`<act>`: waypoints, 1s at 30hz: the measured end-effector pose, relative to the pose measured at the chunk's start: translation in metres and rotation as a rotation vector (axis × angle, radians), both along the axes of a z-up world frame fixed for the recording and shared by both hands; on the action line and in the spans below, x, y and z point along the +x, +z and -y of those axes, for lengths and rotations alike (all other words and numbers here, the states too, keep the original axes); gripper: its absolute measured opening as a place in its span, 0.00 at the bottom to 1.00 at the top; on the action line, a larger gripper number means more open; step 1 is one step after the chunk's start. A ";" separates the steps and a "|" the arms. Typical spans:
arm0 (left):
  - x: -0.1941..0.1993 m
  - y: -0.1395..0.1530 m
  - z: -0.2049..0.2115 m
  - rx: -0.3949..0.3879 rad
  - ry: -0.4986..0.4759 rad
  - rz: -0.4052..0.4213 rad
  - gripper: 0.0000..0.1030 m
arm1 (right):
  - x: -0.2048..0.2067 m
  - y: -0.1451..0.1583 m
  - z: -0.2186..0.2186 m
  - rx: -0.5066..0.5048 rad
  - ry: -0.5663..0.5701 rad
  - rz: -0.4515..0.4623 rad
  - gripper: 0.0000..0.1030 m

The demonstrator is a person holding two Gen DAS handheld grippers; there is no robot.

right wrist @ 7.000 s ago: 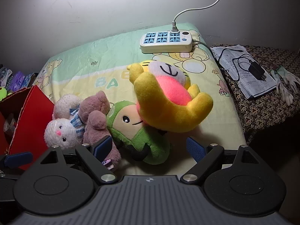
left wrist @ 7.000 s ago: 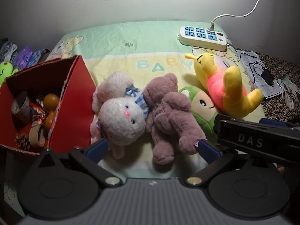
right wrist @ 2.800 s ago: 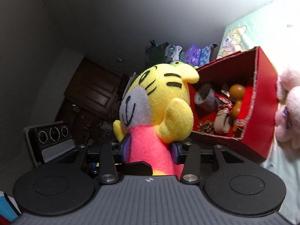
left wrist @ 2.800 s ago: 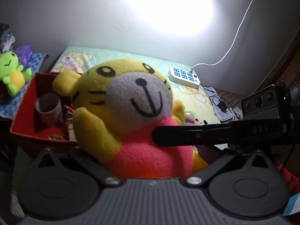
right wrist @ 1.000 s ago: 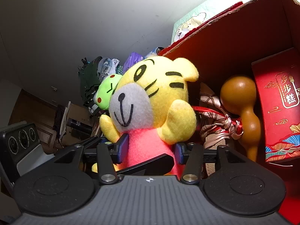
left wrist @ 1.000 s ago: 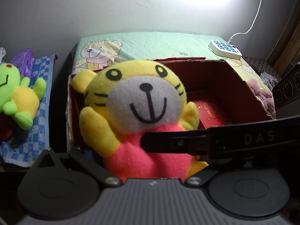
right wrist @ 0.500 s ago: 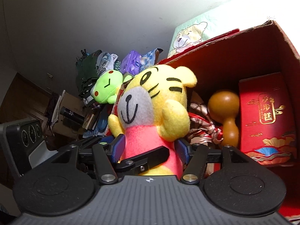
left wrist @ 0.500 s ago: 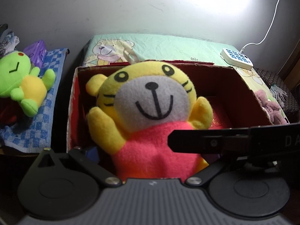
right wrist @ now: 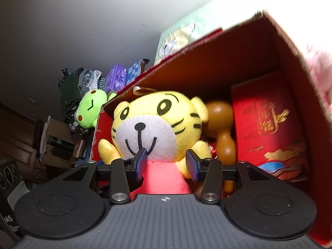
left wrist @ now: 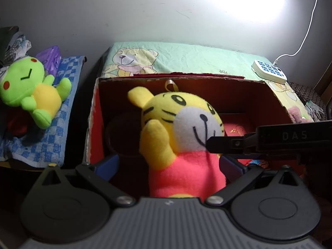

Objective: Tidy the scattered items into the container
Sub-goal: 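Lower the tiger plush into the red box with the right gripper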

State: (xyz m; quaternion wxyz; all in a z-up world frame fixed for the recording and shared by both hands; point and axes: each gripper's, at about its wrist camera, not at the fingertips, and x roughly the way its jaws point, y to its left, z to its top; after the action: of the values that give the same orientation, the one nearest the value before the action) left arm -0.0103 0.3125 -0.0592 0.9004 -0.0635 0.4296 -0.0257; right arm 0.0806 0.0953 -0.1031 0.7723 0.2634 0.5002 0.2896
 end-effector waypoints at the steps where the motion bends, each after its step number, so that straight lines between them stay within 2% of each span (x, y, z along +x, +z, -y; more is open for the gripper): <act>1: -0.001 0.000 0.000 0.008 0.001 -0.001 0.99 | 0.001 -0.002 -0.001 0.013 0.002 -0.015 0.44; 4: -0.004 0.003 0.001 0.021 0.003 0.004 0.99 | 0.003 0.000 -0.009 0.054 0.036 -0.037 0.44; 10: -0.006 0.006 0.010 0.072 -0.007 0.020 0.99 | 0.004 -0.004 -0.030 0.026 0.092 -0.012 0.46; 12: -0.003 0.004 0.012 0.073 -0.009 0.011 0.99 | 0.005 -0.008 -0.025 0.059 0.087 -0.038 0.46; 20: 0.006 -0.003 0.018 0.086 0.006 -0.008 0.99 | 0.001 0.003 -0.004 0.096 0.080 -0.028 0.50; 27: 0.013 -0.010 0.017 0.113 0.072 -0.058 0.99 | -0.005 0.013 0.001 0.020 0.051 0.052 0.49; 30: 0.013 -0.011 0.018 0.127 0.091 -0.065 0.99 | -0.002 0.013 0.002 -0.046 0.010 0.078 0.49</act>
State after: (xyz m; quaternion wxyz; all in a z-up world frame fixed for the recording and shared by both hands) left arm 0.0024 0.2941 -0.0700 0.8885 -0.0263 0.4560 0.0445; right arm 0.0781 0.0931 -0.0898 0.7957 0.2315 0.4775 0.2921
